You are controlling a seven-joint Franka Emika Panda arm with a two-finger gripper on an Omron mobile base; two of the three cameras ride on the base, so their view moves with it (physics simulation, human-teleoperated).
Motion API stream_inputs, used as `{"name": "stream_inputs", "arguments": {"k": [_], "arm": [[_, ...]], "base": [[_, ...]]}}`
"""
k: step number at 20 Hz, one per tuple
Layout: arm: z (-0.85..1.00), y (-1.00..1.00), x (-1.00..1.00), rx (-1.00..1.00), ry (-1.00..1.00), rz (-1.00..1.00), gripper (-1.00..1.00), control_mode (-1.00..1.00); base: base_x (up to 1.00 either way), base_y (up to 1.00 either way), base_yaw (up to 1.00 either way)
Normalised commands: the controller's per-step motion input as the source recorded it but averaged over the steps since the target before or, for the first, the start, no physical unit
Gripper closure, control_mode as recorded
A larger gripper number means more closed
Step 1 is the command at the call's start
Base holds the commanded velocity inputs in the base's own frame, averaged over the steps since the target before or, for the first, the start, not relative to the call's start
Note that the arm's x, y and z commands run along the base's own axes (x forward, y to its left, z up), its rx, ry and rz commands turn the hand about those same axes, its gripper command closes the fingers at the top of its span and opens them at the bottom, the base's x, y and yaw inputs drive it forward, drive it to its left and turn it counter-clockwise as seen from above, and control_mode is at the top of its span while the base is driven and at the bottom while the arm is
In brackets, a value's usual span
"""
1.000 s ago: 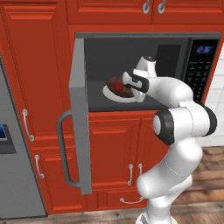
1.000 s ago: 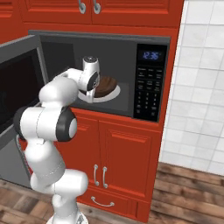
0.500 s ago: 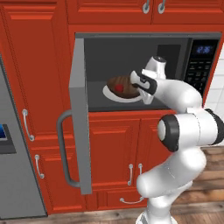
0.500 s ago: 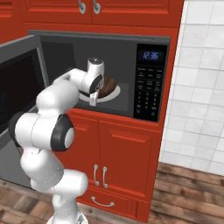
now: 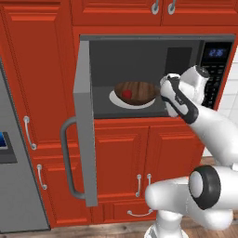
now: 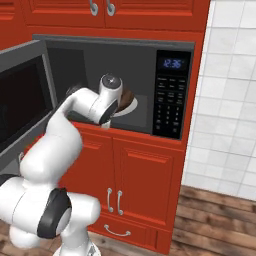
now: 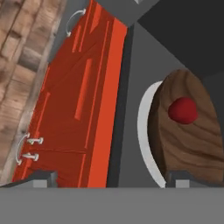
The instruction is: Pick the tomato from the sink and place it in the bowl. Then pick the bowl and place it in the microwave. Then close the microwave door and press the start button.
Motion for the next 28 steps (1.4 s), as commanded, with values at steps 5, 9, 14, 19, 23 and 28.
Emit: {"name": "stream_inputs", "arguments": {"k": [5,9,14,19,23,28], "arm": [[0.97,0.00,-1.00,0.01,-0.09,0.00,-1.00,-1.00],[1.00,0.01,-1.00,0.00,0.00,0.00,-1.00,-1.00],[0.89,0.11,-1.00,0.00,0.05,0.00,-1.00,-1.00],[0.34,0.51,-1.00,0.00,0.01,-0.07,-1.00,-1.00],[0.12,0.58,-1.00,0.00,-0.12,-0.06,-1.00,-1.00],[0.40,0.33,-1.00,0.00,-0.30,-0.07,-1.00,-1.00]], "base": [[0.00,0.00,0.00],[0.00,0.00,0.00],[0.00,0.00,0.00],[0.00,0.00,0.00],[0.00,0.00,0.00],[0.00,0.00,0.00]]}}
